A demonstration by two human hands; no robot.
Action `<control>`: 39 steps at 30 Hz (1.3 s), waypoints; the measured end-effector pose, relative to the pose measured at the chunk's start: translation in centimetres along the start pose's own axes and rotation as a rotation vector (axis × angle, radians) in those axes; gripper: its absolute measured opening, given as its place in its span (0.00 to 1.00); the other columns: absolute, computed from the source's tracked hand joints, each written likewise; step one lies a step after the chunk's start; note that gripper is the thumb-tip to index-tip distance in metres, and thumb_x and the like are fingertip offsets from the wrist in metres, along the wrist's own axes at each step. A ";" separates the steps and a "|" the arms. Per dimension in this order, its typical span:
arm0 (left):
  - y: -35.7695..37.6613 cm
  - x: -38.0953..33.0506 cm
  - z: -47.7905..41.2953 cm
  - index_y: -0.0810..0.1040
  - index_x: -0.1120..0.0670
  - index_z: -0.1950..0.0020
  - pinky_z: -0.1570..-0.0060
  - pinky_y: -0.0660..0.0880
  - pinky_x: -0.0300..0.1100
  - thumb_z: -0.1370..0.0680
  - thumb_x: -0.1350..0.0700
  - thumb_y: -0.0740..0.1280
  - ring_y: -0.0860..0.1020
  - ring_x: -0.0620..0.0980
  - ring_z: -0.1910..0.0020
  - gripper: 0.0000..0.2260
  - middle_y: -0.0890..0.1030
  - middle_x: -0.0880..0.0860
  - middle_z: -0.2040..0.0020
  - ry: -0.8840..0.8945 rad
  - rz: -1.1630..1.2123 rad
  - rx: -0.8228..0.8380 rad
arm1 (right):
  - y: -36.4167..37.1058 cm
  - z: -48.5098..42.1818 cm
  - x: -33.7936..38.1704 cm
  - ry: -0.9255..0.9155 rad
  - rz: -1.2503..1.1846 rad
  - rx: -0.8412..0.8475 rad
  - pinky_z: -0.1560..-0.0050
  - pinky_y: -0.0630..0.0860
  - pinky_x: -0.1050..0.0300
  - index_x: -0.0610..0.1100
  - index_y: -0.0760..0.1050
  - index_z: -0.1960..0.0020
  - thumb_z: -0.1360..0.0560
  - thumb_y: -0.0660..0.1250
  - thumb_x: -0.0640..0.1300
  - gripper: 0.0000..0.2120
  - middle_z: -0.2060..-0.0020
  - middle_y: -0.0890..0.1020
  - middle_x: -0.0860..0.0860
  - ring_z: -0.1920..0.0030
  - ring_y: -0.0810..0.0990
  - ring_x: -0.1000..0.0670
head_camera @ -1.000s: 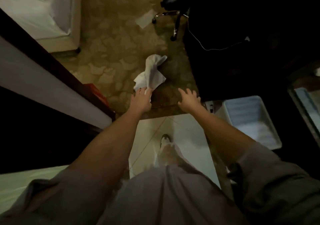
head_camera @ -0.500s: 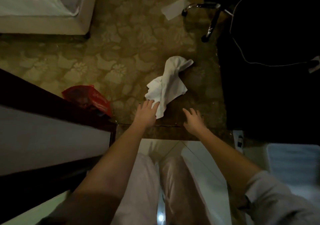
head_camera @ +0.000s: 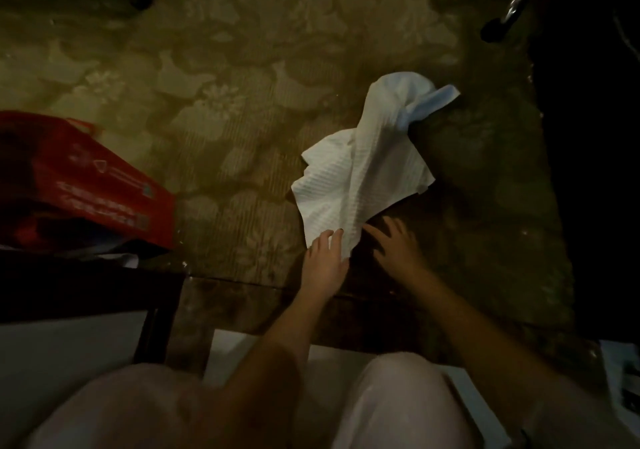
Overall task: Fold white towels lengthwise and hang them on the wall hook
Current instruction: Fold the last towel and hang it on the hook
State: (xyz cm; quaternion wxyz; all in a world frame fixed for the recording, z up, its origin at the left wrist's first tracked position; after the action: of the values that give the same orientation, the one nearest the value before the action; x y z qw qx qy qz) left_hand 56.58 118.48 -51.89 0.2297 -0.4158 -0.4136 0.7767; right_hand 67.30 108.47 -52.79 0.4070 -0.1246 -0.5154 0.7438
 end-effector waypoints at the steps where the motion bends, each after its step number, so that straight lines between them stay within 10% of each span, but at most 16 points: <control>1: 1.7 0.7 -0.8 0.58 0.53 0.25 0.35 0.67 0.49 0.21 0.51 0.63 0.67 0.54 0.33 0.27 0.65 0.55 0.28 -0.002 0.029 -0.019 | 1.6 -1.3 -0.2 -0.030 0.003 -0.016 0.27 0.56 0.42 0.56 0.60 0.24 0.22 0.64 0.47 0.28 0.23 0.57 0.43 0.24 0.53 0.41; 14: 3.8 2.9 -3.5 0.74 0.56 0.38 0.52 0.70 0.37 0.21 0.60 0.63 0.77 0.49 0.48 0.12 0.79 0.52 0.44 -0.095 0.474 -0.381 | 2.6 -5.5 0.3 -0.188 -0.251 -0.522 0.43 0.74 0.38 0.39 0.81 0.43 0.29 0.70 0.31 0.15 0.44 0.79 0.34 0.41 0.77 0.33; 29: -29.8 -15.5 3.8 0.78 0.62 0.48 0.54 0.72 0.35 0.23 0.65 0.63 0.77 0.49 0.54 0.06 0.79 0.57 0.53 0.416 0.423 -0.569 | -28.4 7.4 5.2 0.022 -0.536 -0.682 0.41 0.75 0.49 0.45 0.75 0.42 0.22 0.63 0.40 0.09 0.46 0.80 0.48 0.42 0.77 0.48; 39: -53.3 -31.5 14.9 0.79 0.62 0.52 0.58 0.71 0.34 0.25 0.66 0.64 0.77 0.48 0.57 0.05 0.80 0.57 0.56 0.515 0.475 -0.555 | -49.8 24.0 8.4 0.099 -0.635 -0.767 0.64 0.65 0.66 0.50 0.74 0.56 0.24 0.66 0.40 0.06 0.60 0.76 0.56 0.60 0.75 0.56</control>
State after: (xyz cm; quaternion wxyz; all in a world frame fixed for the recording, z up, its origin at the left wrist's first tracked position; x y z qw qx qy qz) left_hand 62.09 119.16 11.53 0.0203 -0.7248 -0.4289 0.5388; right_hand 71.22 105.53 2.90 0.5621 -0.1375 -0.7443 0.3334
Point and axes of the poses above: each hand's wrist, its own z-axis away from the middle knuckle, its own y-axis out of the palm, x = y × z, the point moved 9 cm from there along -z, towards the middle knuckle
